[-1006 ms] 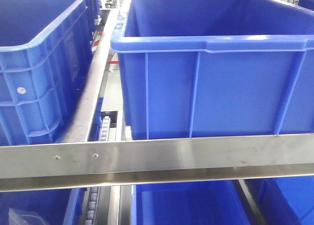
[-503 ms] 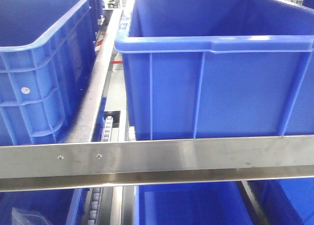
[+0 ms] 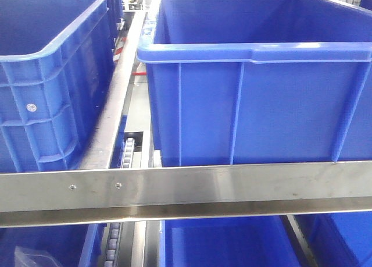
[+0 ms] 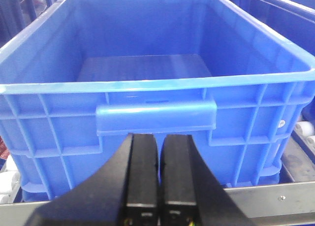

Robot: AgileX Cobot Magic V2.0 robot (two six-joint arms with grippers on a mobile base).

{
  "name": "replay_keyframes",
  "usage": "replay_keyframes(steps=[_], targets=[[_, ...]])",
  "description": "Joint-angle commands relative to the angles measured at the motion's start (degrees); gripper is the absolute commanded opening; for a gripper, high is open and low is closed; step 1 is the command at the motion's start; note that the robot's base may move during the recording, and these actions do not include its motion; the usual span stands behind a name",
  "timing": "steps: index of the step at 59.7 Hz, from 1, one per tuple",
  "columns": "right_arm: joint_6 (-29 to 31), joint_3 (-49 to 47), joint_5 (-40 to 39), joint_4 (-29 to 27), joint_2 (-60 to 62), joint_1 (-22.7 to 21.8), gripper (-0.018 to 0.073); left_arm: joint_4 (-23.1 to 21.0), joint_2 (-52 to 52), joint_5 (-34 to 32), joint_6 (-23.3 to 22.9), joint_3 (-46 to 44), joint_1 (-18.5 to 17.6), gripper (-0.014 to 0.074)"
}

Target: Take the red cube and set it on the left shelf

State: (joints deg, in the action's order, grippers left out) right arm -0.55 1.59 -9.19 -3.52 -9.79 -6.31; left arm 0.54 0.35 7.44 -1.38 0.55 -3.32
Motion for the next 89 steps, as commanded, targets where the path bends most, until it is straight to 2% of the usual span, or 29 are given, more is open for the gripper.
replay_keyframes(steps=[1,17,25,89], targets=[[0.5,-0.9,-1.4,0.4,2.6,-0.9,0.0046,-0.2,0.9,-5.0,0.0,1.3,-0.4,0.0102],[0.5,-0.9,6.7,0.4,11.7,-1.5,0.0046,-0.2,0.9,-5.0,0.0,1.3,-0.4,0.0102],[0.5,-0.9,8.1,0.4,11.7,-1.6,0.0046,-0.2,0.9,-5.0,0.0,1.3,-0.4,0.0102],[0.5,-0.9,8.4,0.4,11.6,-0.6,0.0046,-0.2,0.9,-5.0,0.0,1.3,-0.4,0.0102]])
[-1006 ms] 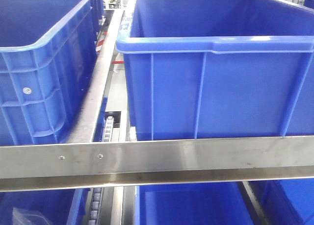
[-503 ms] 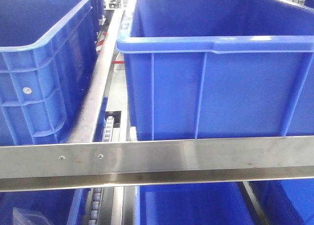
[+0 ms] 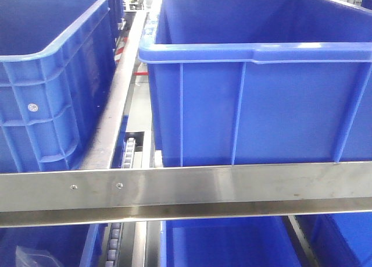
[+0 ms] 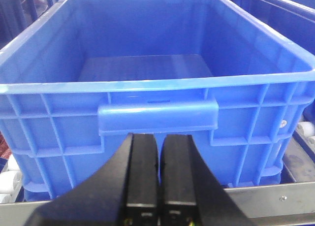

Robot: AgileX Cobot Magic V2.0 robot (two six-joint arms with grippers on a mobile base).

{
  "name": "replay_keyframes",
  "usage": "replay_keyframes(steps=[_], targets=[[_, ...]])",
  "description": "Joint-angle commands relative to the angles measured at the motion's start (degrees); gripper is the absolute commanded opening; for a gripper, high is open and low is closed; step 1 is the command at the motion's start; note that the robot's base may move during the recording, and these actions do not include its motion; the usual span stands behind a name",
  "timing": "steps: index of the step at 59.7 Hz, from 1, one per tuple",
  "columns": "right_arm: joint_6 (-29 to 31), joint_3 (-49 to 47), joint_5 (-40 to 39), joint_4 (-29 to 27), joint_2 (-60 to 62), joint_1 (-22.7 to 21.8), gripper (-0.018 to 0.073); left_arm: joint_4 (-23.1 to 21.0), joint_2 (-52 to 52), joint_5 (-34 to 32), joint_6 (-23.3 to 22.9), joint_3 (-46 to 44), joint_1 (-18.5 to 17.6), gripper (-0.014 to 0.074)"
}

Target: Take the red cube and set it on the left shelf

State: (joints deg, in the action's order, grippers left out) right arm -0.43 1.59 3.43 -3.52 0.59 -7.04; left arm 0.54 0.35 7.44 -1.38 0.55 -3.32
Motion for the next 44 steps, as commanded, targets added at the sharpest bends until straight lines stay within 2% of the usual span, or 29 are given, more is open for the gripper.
replay_keyframes(steps=[1,44], targets=[[0.4,-0.9,-4.2,0.4,1.2,0.1,0.0046,-0.2,0.9,-5.0,0.0,1.3,-0.4,0.0102],[0.4,-0.9,-3.7,0.4,1.2,0.1,0.0046,-0.2,0.9,-5.0,0.0,1.3,-0.4,0.0102]])
